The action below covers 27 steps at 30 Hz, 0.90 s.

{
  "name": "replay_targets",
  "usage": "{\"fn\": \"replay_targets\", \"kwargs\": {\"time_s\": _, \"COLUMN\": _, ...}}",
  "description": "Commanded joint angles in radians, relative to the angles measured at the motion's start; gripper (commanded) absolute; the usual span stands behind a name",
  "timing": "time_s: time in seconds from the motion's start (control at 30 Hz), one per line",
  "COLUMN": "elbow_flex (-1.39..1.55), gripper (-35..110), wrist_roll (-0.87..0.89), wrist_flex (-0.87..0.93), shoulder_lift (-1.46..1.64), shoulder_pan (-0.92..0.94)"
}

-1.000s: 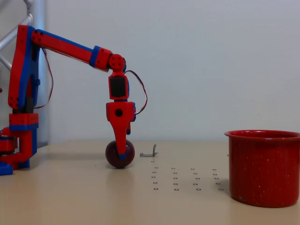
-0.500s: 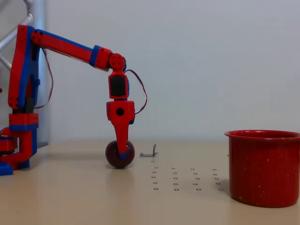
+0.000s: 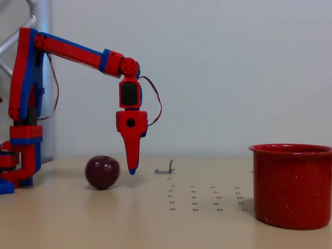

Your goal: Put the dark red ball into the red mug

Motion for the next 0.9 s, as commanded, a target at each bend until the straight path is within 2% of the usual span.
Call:
{"fn": "replay_targets", "kwargs": {"time_s": 0.0, "elbow_flex": -0.035, "gripper": 54, "wrist_roll": 0.026, "wrist_flex": 0.02, "shoulder_lift": 0.129, "shoulder_pan": 0.029}}
{"fn": "replay_targets", "kwargs": {"time_s": 0.07, "elbow_flex": 0.002, "gripper": 59, "wrist_roll": 0.029, "wrist_flex": 0.04, "shoulder_lift": 0.173, "shoulder_pan": 0.037}}
{"fn": "replay_targets", "kwargs": {"time_s": 0.4, "elbow_flex": 0.196, "gripper": 59, "wrist_roll": -0.044, "wrist_flex": 0.284, "shoulder_lift": 0.491, "shoulder_pan": 0.138}}
{"fn": "replay_targets", "kwargs": {"time_s": 0.63, "elbow_flex": 0.362, "gripper": 58, "wrist_roll": -0.16, "wrist_flex": 0.281, "shoulder_lift": 0.672, "shoulder_pan": 0.285}}
{"fn": "replay_targets", "kwargs": {"time_s": 0.87, "elbow_flex": 0.629, "gripper": 62, "wrist_roll": -0.273, "wrist_flex": 0.184, "shoulder_lift": 0.933, "shoulder_pan": 0.443}}
